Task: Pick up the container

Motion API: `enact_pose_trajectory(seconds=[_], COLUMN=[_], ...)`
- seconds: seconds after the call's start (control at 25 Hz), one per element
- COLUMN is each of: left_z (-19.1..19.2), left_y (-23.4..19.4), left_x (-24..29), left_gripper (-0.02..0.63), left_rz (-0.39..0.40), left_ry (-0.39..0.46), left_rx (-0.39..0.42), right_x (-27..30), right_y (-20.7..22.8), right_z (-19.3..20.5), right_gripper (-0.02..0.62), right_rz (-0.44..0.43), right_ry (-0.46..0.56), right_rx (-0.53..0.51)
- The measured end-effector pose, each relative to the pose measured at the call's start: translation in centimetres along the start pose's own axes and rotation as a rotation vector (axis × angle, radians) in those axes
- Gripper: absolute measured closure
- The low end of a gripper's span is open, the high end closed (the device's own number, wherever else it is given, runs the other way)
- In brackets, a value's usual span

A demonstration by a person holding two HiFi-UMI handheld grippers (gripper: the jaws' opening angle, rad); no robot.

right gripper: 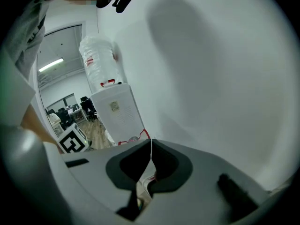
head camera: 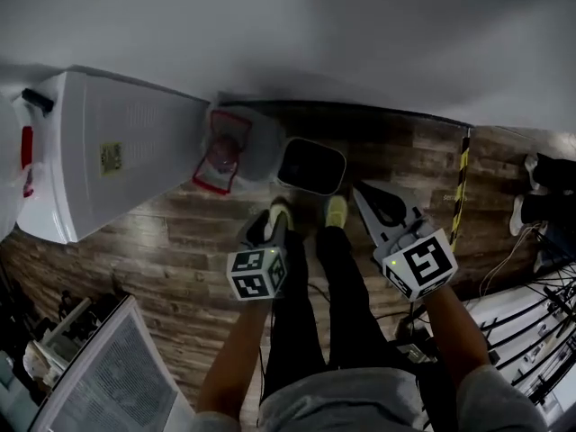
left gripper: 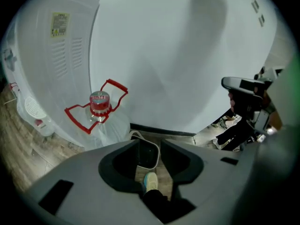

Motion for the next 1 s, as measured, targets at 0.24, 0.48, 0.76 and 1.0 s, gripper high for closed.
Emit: enact_pose_trajectory(seconds=[0.24,0.48,0.76,1.0], left_z=[3.2,7.0,9.8,11.2], left_y=[-2.9,-6.7,-9.6,-11.7], left_x=[6.3,12.1,18.6,23.1], left_gripper=[0.442,0.425,0.411,0.405], left_rz=[-0.041,-0.072,-0.093,-0.090], left_ry=[-0.049,-0.069,-0.015,0.005], left_rx=[-0.023,-0.121,-0.164,-0.136], right_x=[3.2,6.4,8.8,9.9], right_y=[-0.6,-0.7,-0.8,-0.5], right_z=[4.0,8.7,14.5,18.3], right_gripper=[0.569,0.569,0.569,0.569], right_rz=[-0.067,-0.089,-0.066,-0.057], right_ry=[-0.020,-0.043,-0.058,-0.073], right_rx=[0.033,0.085,0.171,0.223])
Point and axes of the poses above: the fingertips, and each gripper's own axes: x forward along the fingers, y to its right, z out of its underside, the point moved 8 cm from there along -x, backward along the fingers, and after that the axes turned 5 degrees about -x, right-handed, at the moved point
